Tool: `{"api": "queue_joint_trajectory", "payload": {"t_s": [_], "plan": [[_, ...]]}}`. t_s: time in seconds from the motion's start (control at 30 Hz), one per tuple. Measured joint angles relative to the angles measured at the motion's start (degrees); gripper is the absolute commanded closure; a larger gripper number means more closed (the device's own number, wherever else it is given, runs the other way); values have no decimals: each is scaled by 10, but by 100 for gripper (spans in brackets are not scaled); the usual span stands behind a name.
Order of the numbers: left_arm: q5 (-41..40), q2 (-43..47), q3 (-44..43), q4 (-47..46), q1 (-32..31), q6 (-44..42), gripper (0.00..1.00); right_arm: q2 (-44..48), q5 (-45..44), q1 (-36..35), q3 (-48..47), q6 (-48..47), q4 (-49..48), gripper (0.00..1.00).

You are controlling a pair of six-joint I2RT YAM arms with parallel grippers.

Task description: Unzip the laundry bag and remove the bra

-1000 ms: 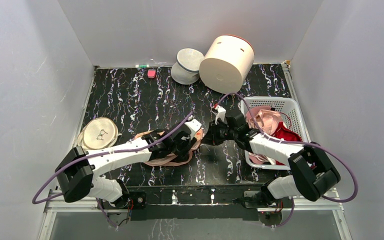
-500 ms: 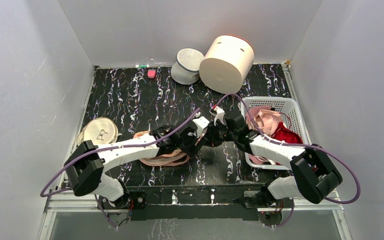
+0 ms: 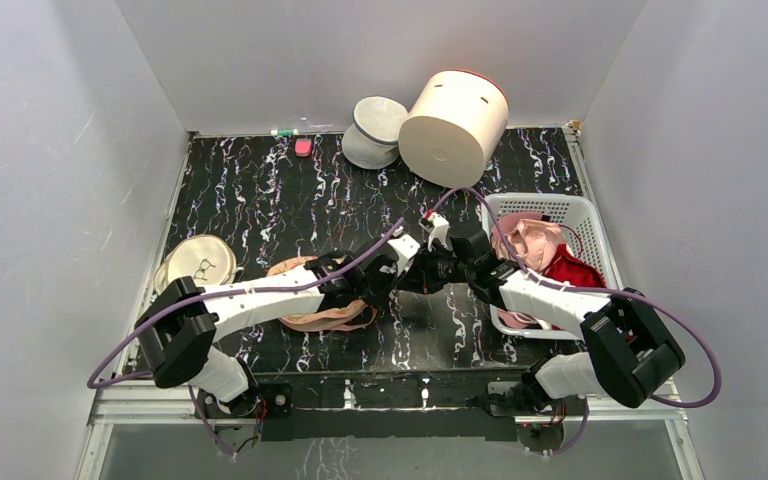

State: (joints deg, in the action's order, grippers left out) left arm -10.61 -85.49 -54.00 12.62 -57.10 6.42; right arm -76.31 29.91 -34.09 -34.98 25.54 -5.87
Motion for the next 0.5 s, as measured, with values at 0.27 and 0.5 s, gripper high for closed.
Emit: {"api": "queue_joint_trajectory", "payload": {"t_s": [0.27,0.5], "plan": [[-13,38,9,13,0,-13,100,0,-11,-2,0,-8,-3,100],[-25,112,34,28,0,-44,100,-27,2,25,-10,-31,-7,100]]}}
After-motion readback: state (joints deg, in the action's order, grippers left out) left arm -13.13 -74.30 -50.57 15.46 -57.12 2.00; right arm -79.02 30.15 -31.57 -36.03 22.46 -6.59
